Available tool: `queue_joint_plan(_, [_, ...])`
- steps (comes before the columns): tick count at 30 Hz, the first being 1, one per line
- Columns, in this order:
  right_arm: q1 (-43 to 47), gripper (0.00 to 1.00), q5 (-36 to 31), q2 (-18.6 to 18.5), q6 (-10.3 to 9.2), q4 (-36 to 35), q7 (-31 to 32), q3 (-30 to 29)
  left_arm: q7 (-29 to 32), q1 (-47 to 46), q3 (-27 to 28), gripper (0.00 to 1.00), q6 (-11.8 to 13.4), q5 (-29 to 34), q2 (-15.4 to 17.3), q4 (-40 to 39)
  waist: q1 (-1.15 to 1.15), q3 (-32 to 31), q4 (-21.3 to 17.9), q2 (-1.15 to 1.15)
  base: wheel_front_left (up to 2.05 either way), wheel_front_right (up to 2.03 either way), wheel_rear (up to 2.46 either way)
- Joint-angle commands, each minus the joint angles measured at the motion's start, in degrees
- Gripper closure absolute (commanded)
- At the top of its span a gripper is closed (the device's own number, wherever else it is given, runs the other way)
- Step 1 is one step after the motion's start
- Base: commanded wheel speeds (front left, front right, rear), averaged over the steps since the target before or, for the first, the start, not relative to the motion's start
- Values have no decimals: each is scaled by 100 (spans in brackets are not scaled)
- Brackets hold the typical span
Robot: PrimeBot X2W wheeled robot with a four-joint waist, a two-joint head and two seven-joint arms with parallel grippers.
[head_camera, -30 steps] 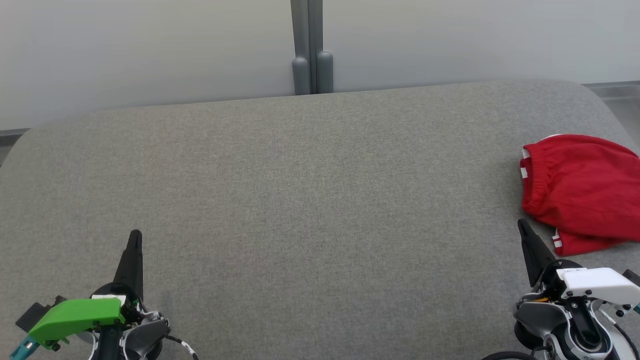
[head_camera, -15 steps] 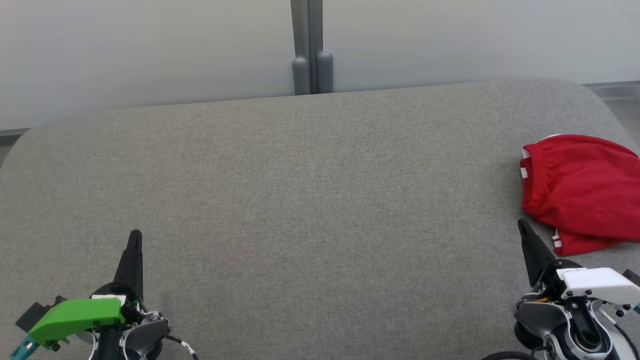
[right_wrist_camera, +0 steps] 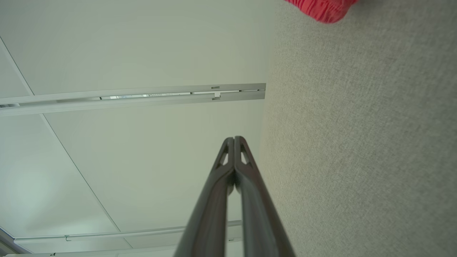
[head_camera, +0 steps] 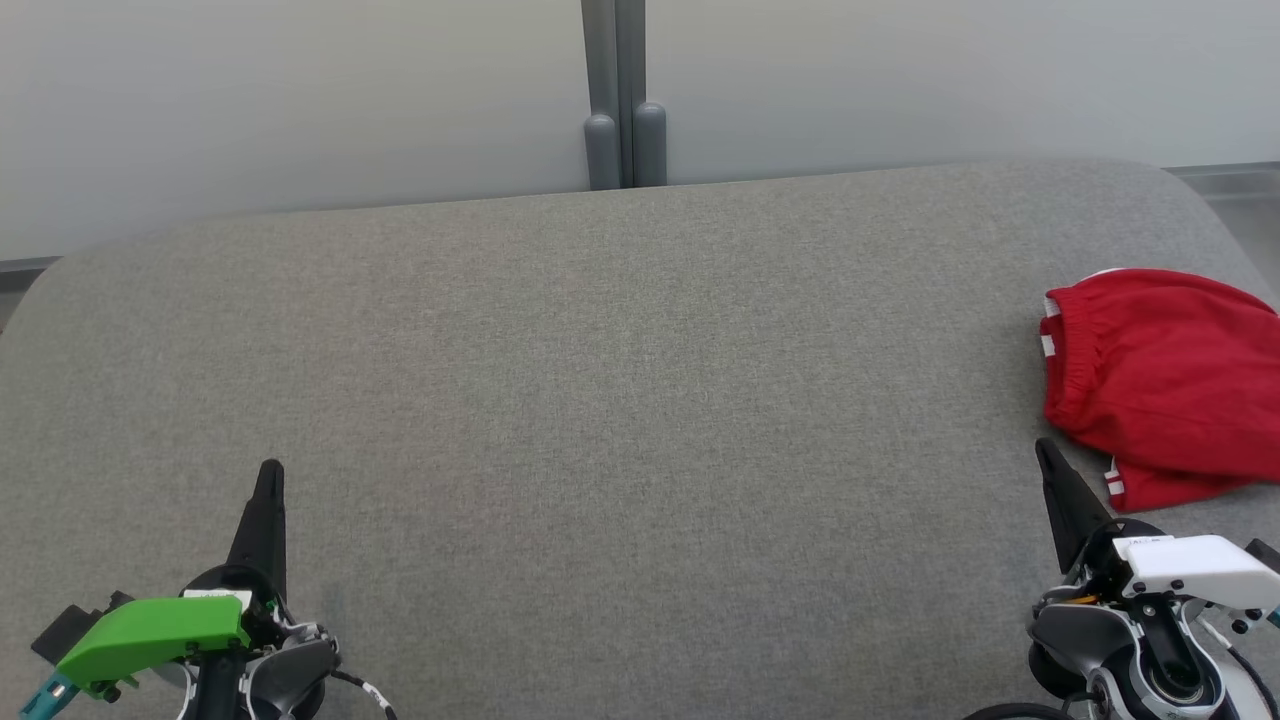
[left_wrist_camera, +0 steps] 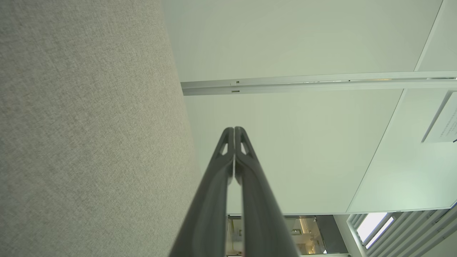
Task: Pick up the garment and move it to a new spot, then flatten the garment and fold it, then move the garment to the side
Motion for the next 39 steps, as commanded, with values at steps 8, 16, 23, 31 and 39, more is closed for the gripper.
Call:
queue_joint_plan(8, [-43,100,33,-5,2,-25,23,-11,15,-70,26,100,10,-8,1,-8,0,0,0,0,0,0,0])
queue_joint_plan(16, [-43,100,34,-5,2,-25,22,-11,16,-70,26,100,10,-8,1,-8,0,0,0,0,0,0,0])
queue_joint_plan(23, [-43,100,34,-5,2,-25,22,-11,16,-70,26,100,10,-8,1,-8,0,0,0,0,0,0,0])
queue_joint_plan(31, [-43,100,34,-5,2,-25,22,-11,16,-70,26,100,10,-8,1,-8,0,0,0,0,0,0,0])
queue_joint_plan(39, [-43,100,34,-5,2,-25,22,-10,16,-70,26,100,10,-8,1,-8,0,0,0,0,0,0,0])
